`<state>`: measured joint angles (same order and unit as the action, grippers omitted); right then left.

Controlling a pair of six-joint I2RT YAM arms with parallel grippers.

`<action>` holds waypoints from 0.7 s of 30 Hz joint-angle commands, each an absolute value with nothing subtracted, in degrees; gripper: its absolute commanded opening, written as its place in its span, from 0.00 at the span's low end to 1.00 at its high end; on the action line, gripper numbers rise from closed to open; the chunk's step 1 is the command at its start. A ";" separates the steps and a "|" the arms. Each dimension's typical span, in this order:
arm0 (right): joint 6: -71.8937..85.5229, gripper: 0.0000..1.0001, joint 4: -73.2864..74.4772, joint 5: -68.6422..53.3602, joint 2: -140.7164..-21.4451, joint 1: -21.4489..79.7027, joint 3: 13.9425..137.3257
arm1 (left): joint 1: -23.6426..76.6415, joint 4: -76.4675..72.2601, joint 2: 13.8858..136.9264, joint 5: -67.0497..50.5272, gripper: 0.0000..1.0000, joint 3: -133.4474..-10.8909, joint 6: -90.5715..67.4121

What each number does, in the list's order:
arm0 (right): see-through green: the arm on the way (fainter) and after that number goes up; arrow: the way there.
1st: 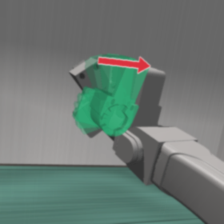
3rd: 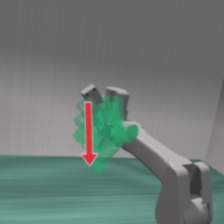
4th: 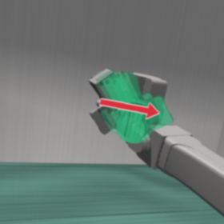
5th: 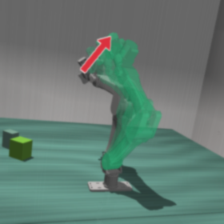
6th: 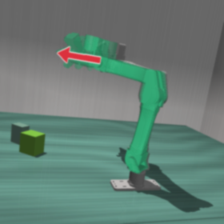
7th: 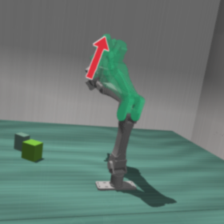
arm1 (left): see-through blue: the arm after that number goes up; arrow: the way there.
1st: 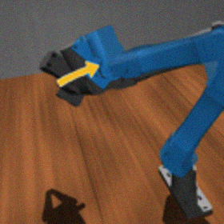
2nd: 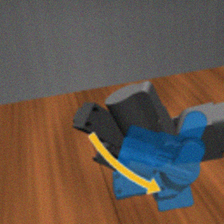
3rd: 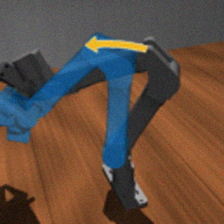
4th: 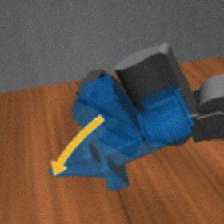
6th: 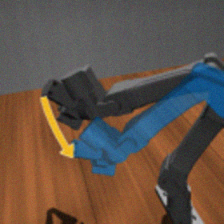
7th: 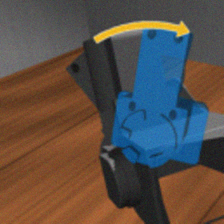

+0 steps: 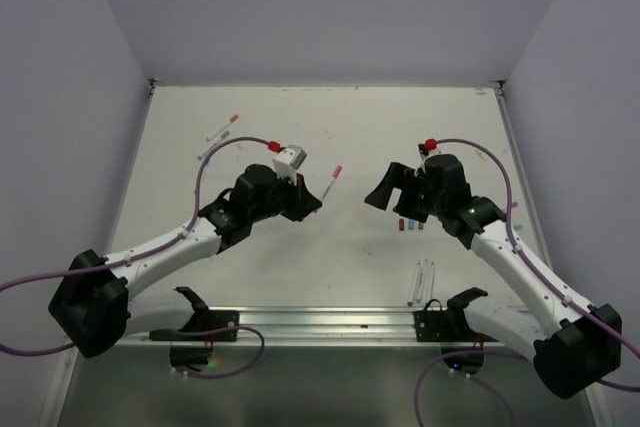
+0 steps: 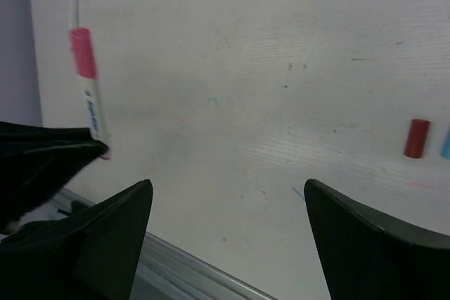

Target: Open the pen caps

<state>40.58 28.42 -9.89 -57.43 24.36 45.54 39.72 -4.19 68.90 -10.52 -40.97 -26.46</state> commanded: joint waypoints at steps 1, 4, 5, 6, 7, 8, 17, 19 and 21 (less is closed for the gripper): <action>44.11 0.91 14.26 -16.26 -56.17 24.26 43.16 | 43.14 -10.79 68.56 -14.76 0.00 -37.89 -32.69; 47.10 0.74 5.91 -16.52 -53.44 24.26 39.74 | 43.94 -12.74 67.77 -15.73 0.00 -35.95 -35.76; 48.85 0.69 3.63 -16.61 -53.00 24.26 38.68 | 43.95 -13.09 67.33 -15.99 0.00 -35.16 -36.99; 49.48 0.62 0.99 -16.87 -53.00 24.26 37.45 | 43.95 -13.53 67.15 -16.17 0.00 -34.72 -37.52; 49.74 0.59 0.62 -16.96 -53.61 24.26 37.35 | 44.03 -14.49 66.97 -16.52 0.00 -34.37 -38.05; 49.75 0.58 0.62 -17.92 -54.40 24.26 37.61 | 44.03 -14.94 66.62 -16.78 0.00 -33.93 -39.19; 54.93 0.53 -10.45 -20.48 -61.43 25.75 34.98 | 44.38 -17.40 65.48 -18.46 0.00 -30.94 -41.13; 55.46 0.53 -11.77 -20.74 -63.01 26.45 35.16 | 44.38 -17.58 65.04 -18.54 0.00 -30.50 -41.31; 55.72 0.53 -12.83 -19.87 -63.63 27.15 35.24 | 44.38 -18.01 64.86 -18.46 0.00 -30.15 -41.39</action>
<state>53.98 -6.57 -19.29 -62.85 26.04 35.24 44.07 -14.20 66.59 -16.88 -30.76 -40.10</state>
